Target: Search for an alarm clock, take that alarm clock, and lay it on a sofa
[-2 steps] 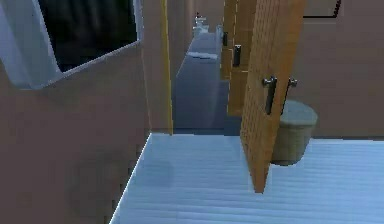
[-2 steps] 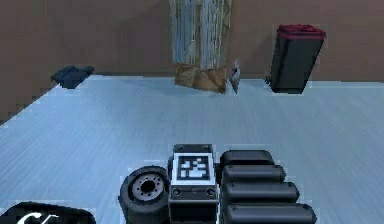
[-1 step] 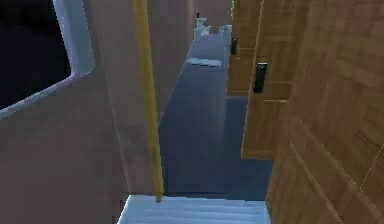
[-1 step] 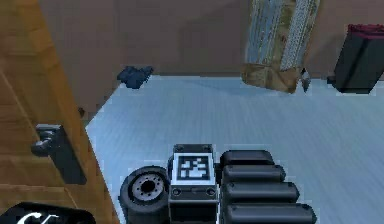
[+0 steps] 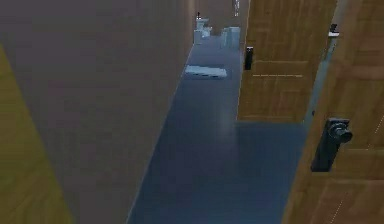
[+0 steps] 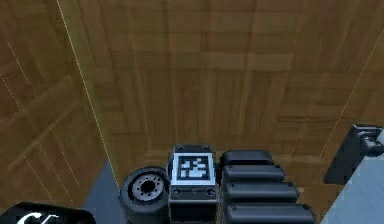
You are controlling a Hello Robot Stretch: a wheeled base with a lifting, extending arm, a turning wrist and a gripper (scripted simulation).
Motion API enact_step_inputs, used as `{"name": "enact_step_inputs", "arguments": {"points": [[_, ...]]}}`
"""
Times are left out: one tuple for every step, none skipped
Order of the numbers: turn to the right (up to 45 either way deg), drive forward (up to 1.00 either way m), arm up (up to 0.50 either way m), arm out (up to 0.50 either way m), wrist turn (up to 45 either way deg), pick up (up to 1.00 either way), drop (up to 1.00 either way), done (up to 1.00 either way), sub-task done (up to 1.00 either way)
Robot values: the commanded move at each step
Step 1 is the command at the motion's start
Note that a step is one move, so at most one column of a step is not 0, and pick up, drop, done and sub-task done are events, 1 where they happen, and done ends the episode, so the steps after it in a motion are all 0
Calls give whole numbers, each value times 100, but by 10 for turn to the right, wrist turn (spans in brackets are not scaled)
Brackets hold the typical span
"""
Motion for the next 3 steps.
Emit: {"name": "enact_step_inputs", "arguments": {"points": [[-30,0,0,0,0,0,0,0,0],[60,0,0,0,0,0,0,0,0],[0,45,0,0,0,0,0,0,0]]}}
